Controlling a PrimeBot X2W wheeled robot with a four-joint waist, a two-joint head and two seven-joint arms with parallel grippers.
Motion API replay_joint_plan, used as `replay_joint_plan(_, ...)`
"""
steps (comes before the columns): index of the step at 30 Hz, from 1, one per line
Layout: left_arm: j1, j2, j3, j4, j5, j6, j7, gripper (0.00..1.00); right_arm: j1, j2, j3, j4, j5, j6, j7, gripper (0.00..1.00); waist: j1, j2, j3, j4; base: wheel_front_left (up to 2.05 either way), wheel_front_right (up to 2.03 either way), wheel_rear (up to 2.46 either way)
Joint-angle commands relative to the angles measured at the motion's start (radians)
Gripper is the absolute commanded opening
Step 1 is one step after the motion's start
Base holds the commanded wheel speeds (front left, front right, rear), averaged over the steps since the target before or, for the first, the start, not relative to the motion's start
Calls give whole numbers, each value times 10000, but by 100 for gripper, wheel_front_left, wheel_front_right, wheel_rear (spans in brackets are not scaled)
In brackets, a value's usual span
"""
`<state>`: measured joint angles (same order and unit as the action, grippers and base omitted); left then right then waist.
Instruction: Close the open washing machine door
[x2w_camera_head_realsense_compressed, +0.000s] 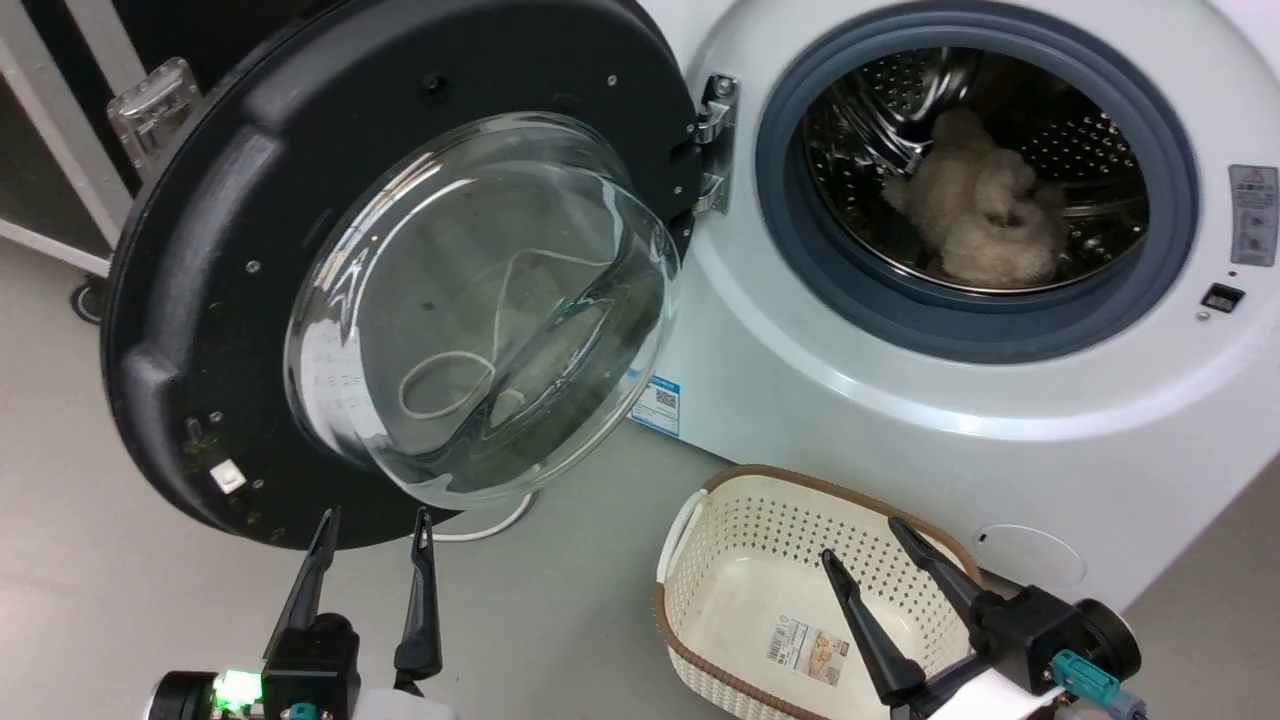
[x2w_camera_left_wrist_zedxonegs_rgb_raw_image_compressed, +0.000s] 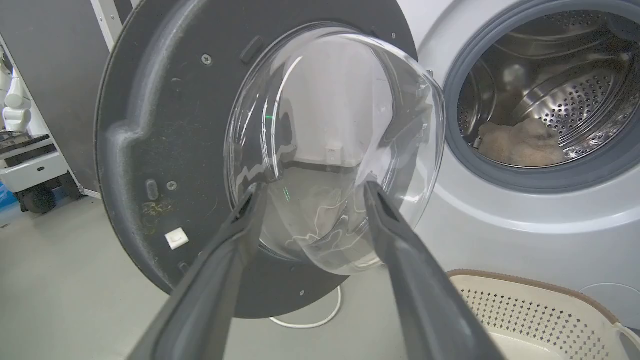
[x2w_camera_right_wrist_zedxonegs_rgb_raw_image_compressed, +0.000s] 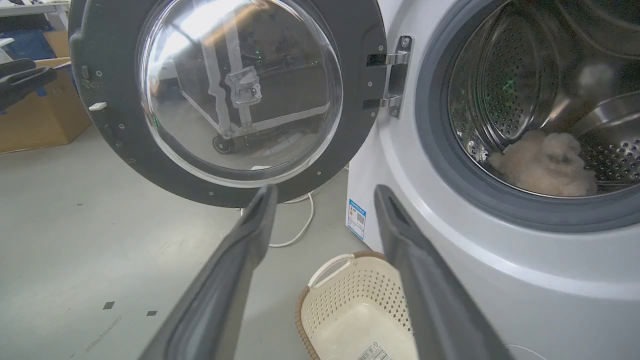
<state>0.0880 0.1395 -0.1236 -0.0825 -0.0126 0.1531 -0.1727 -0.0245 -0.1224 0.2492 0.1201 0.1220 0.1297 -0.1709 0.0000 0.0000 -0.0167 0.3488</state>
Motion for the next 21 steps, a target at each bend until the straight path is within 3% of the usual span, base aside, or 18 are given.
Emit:
replay_joint_plan(1, 145, 79, -59, -76, -74, 68, -118, 100, -66, -90, 100, 58, 99, 7, -138, 100, 0, 0, 2, 110, 0, 0, 0)
replay_joint_plan(4, 163, 90, -154, -72, -83, 59, -180, 100, -33, -141, 122, 76, 153, 7, -200, 100, 0, 0, 13, 240, 0, 0, 0)
replay_joint_plan(5, 175, 83, -195, -40, -114, 36, -201, 71, -14, -155, 123, 83, 161, 7, -221, 100, 0, 0, 16, 283, 0, 0, 0)
replay_joint_plan(6, 175, 83, -195, -40, -114, 36, -201, 71, -14, -155, 123, 83, 161, 7, -221, 100, 0, 0, 16, 283, 0, 0, 0)
replay_joint_plan(7, 164, -19, -191, -42, -306, 30, -264, 0, 61, -166, 88, 78, 168, 7, -283, 100, 0, 0, 26, 420, 0, 0, 0)
replay_joint_plan(16, -577, 61, 745, -1149, -1098, -314, -452, 0, 388, -231, -67, -25, 109, 8, -470, 100, 0, 0, 188, 738, 0, 0, 0)
replay_joint_plan(19, -1157, 244, 1568, -1576, -1631, -489, -514, 0, 324, -320, 23, -89, 86, 8, -533, 100, 0, 0, 405, 578, 0, 0, 0)
replay_joint_plan(20, -1816, 522, 2630, -1704, -2447, -663, -577, 0, 192, -470, 138, -132, 133, 9, -595, 100, 0, 0, 646, 356, 0, 0, 0)
replay_joint_plan(21, -2052, 676, 3016, -1636, -2761, -721, -598, 0, 146, -520, 172, -143, 156, 9, -616, 100, 0, 0, 733, 266, 0, 0, 0)
